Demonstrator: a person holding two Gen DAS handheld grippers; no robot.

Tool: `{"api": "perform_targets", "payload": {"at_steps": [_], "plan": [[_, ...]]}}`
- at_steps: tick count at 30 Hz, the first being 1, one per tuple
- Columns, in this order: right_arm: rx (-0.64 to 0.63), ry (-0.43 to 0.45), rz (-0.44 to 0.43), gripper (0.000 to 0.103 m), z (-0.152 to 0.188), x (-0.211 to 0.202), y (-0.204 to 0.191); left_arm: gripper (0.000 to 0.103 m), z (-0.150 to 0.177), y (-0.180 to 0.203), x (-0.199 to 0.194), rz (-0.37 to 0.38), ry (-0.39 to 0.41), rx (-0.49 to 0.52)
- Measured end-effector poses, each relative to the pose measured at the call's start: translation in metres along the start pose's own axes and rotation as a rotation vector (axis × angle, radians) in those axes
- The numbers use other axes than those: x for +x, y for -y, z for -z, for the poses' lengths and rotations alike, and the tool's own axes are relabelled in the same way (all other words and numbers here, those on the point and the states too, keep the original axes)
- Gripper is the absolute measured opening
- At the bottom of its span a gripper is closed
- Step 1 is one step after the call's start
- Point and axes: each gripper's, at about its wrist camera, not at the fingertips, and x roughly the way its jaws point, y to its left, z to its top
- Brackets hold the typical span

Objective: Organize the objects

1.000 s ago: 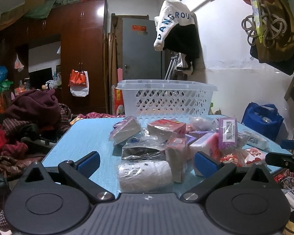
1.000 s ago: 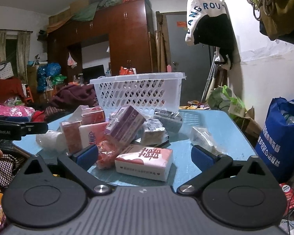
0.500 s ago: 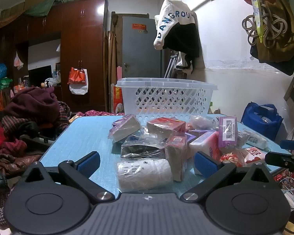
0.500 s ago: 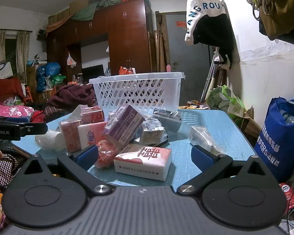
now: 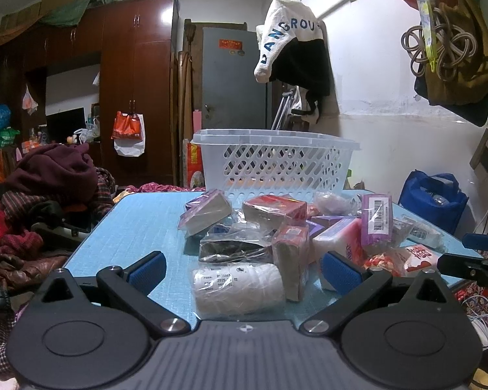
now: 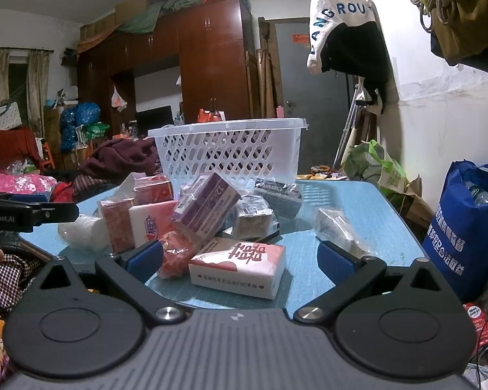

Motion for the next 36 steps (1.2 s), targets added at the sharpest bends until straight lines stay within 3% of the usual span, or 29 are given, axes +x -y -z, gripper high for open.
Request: {"api": "perform_targets", "payload": {"at_steps": [36], "plan": [[-0.006,-0.007,0.007,0.103,0.0002,0.0007,0.0023,0.103,0.002,0.0009,0.002,0.005,-0.007,0.007]]}}
